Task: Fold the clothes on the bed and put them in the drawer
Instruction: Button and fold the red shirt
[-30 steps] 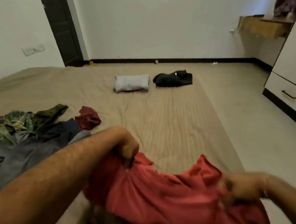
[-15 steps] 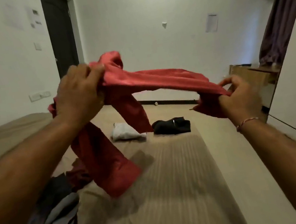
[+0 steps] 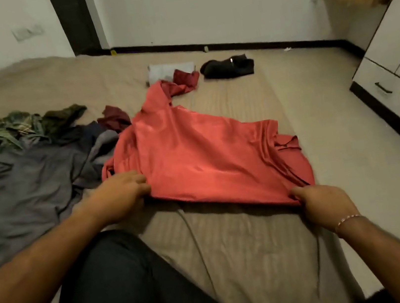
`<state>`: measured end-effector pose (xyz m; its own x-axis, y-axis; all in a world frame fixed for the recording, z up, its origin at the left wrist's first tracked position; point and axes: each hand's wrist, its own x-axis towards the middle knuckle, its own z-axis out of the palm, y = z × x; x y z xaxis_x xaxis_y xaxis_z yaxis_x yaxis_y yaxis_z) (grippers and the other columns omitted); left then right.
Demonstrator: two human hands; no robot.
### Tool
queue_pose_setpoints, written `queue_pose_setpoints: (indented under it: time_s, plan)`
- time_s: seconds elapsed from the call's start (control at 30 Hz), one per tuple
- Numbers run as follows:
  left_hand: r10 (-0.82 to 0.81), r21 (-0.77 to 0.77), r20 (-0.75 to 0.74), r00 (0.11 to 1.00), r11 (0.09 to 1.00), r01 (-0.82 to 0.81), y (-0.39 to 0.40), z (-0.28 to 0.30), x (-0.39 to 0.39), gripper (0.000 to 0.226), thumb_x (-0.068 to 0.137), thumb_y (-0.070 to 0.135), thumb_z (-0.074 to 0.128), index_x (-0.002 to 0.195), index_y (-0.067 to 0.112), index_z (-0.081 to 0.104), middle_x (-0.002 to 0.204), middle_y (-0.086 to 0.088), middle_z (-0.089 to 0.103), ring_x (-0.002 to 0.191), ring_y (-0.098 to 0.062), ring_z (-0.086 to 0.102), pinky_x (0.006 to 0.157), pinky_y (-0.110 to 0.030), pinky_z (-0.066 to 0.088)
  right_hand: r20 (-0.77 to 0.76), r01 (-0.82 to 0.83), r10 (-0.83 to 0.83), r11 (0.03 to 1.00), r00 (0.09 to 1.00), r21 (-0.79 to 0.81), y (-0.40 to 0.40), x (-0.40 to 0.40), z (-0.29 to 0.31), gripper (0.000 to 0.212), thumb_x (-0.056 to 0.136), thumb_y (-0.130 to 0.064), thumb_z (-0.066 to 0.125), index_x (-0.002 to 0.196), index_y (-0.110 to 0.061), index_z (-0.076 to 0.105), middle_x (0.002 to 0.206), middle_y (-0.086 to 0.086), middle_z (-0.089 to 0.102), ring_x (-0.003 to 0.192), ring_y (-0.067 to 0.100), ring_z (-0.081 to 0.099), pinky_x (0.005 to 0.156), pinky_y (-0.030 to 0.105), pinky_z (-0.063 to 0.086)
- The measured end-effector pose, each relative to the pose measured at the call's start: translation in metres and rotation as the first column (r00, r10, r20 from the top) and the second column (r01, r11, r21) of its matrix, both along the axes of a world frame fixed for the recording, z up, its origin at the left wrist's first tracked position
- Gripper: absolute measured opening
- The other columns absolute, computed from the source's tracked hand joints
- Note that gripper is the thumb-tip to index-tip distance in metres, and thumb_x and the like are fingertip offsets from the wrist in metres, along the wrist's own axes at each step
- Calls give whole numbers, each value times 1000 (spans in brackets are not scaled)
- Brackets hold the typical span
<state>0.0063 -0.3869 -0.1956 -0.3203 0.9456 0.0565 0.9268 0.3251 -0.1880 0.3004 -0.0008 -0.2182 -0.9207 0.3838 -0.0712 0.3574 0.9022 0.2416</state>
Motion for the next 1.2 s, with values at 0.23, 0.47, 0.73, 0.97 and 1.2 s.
queue_pose_setpoints:
  time_s: [0.23,0.47,0.73,0.97,1.2]
  plan:
    - [130,-406,308,942,914,6,15,39,54,27,85,43,61,103,25,69,93,4,70,82,-17,63,69,-25,40,220,106,-83,990,972,-94,2,52,10,31,94,-38,51,125,-40,58,114,-1,70,98,23,68,82,35,57]
    - [147,-211,324,934,974,-80,66,6,69,37,91,59,57,107,27,69,97,5,71,88,-20,66,76,-31,52,-289,45,-253,819,923,-573,10,33,36,36,92,-53,69,116,-27,69,108,-6,66,99,16,63,86,31,48]
    - [16,35,399,917,999,-32,165,-29,98,54,84,55,50,130,29,60,128,-1,55,118,-25,57,98,-41,50,-233,120,-745,387,625,-914,38,-2,-33,46,69,-49,73,107,-23,77,108,1,75,98,22,70,98,50,56]
    - [197,-22,429,882,978,-208,269,-42,124,71,93,54,54,154,27,30,166,-12,21,150,-33,26,115,-57,36,3,-147,-999,-9,44,-989,93,20,-58,10,71,-19,71,67,-9,71,70,1,63,77,23,56,75,41,47]
    - [280,29,345,896,951,-308,322,-44,120,45,92,54,47,121,21,58,122,-7,56,119,-31,54,93,-49,52,-560,255,-755,647,341,-718,73,-3,-29,50,79,-23,70,129,-22,63,142,6,48,131,32,43,104,48,41]
